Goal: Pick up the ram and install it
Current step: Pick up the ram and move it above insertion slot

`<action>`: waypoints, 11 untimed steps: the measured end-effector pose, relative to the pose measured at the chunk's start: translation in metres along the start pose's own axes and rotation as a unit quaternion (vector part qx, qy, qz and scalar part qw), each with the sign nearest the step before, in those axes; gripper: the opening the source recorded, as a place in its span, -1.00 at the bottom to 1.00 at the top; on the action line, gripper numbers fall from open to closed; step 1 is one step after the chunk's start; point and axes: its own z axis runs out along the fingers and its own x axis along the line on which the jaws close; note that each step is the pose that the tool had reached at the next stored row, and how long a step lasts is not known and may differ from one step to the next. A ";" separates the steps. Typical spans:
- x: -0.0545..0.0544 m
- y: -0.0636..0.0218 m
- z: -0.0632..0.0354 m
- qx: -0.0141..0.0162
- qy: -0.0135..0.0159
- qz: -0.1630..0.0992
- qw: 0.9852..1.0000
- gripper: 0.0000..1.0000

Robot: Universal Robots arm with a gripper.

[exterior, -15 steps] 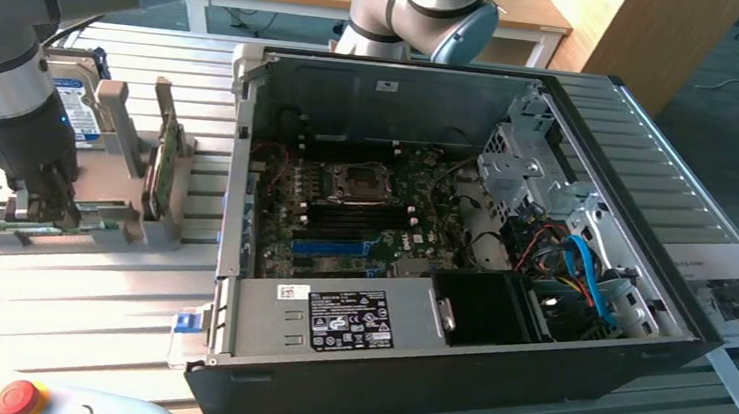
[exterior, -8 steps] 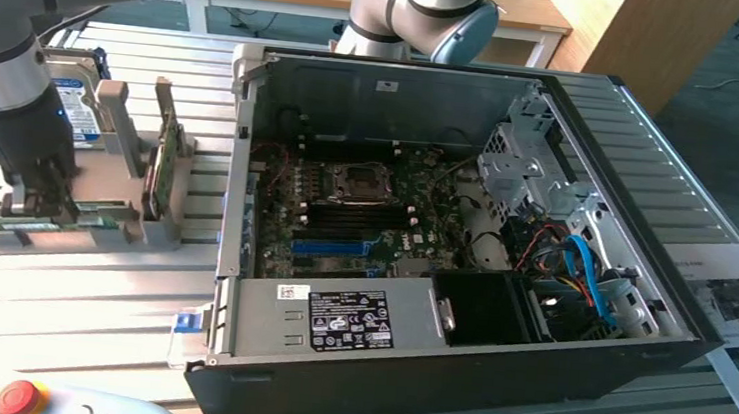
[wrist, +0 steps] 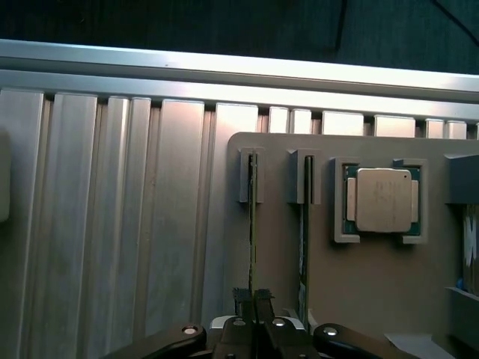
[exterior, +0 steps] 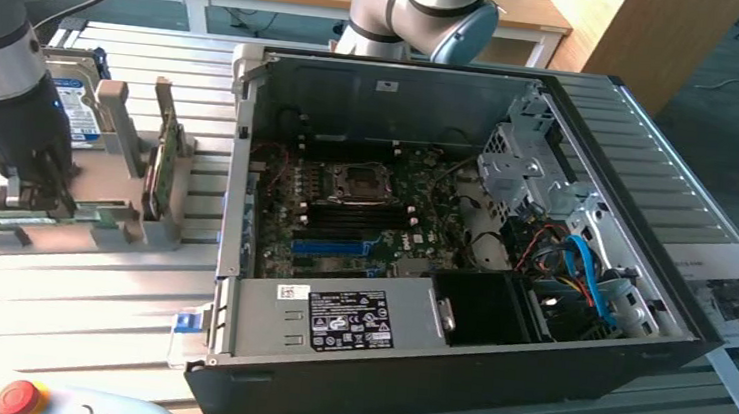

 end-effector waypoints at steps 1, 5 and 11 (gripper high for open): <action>0.000 0.0001 -0.0015 0.000 0.000 0.000 1.000 -0.76; 0.000 0.0003 -0.0081 0.000 0.000 0.000 1.000 -0.76; 0.000 0.0007 -0.0194 -0.001 0.000 0.000 1.000 -0.76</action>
